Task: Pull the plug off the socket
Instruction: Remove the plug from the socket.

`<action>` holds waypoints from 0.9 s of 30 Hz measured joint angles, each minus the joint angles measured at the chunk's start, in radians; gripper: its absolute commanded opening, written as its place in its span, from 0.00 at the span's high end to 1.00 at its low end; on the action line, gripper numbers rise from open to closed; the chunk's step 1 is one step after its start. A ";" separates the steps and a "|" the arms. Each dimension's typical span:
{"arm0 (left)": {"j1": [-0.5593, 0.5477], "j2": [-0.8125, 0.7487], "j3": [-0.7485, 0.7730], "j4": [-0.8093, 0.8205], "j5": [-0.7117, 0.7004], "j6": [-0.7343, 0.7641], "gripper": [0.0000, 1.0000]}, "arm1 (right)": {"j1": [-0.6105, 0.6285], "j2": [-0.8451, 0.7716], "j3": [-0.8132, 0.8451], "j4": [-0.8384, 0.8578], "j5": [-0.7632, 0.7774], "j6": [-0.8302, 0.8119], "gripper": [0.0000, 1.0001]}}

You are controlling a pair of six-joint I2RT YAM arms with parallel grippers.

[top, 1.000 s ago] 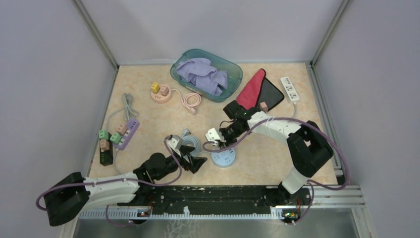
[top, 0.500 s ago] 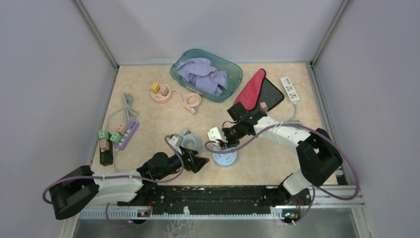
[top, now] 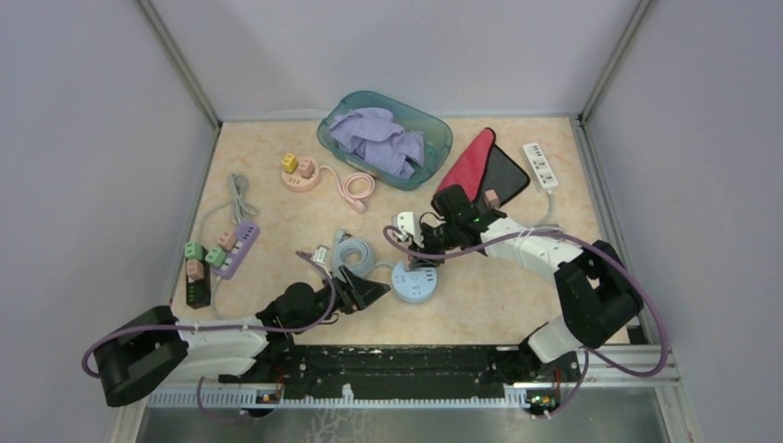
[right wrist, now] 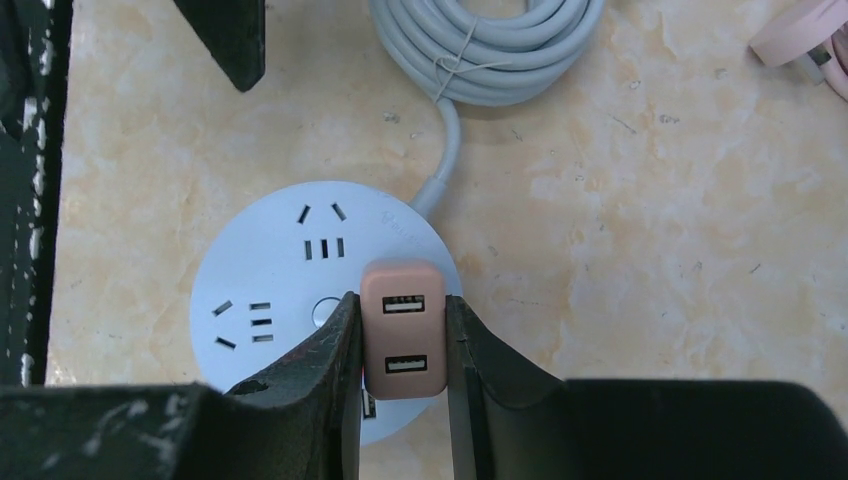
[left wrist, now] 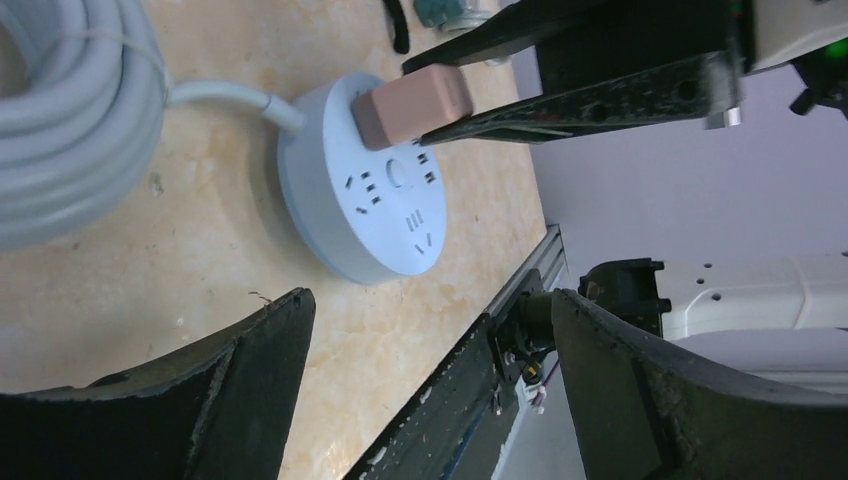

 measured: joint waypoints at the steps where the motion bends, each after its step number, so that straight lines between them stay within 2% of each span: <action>1: 0.000 0.015 0.000 0.002 -0.005 -0.024 0.08 | 0.000 0.000 -0.001 0.015 -0.001 0.034 1.00; 7: 0.002 0.164 -0.001 0.074 -0.021 -0.127 0.08 | 0.000 0.000 -0.001 0.108 -0.003 0.197 1.00; 13: 0.002 0.379 -0.002 0.263 -0.033 -0.190 0.13 | 0.000 0.017 -0.001 0.162 -0.025 0.300 1.00; 16: 0.005 0.501 -0.002 0.384 -0.034 -0.211 0.18 | 0.000 0.029 -0.002 0.175 -0.037 0.337 1.00; 19: 0.013 0.634 -0.002 0.520 -0.034 -0.238 0.29 | -0.001 0.031 -0.007 0.195 -0.047 0.361 1.00; 22: 0.029 0.771 0.000 0.637 -0.016 -0.281 0.31 | -0.001 0.031 -0.019 0.220 -0.047 0.371 1.00; 27: 0.057 0.861 0.053 0.660 0.043 -0.354 0.32 | -0.002 0.044 -0.034 0.247 -0.061 0.391 1.00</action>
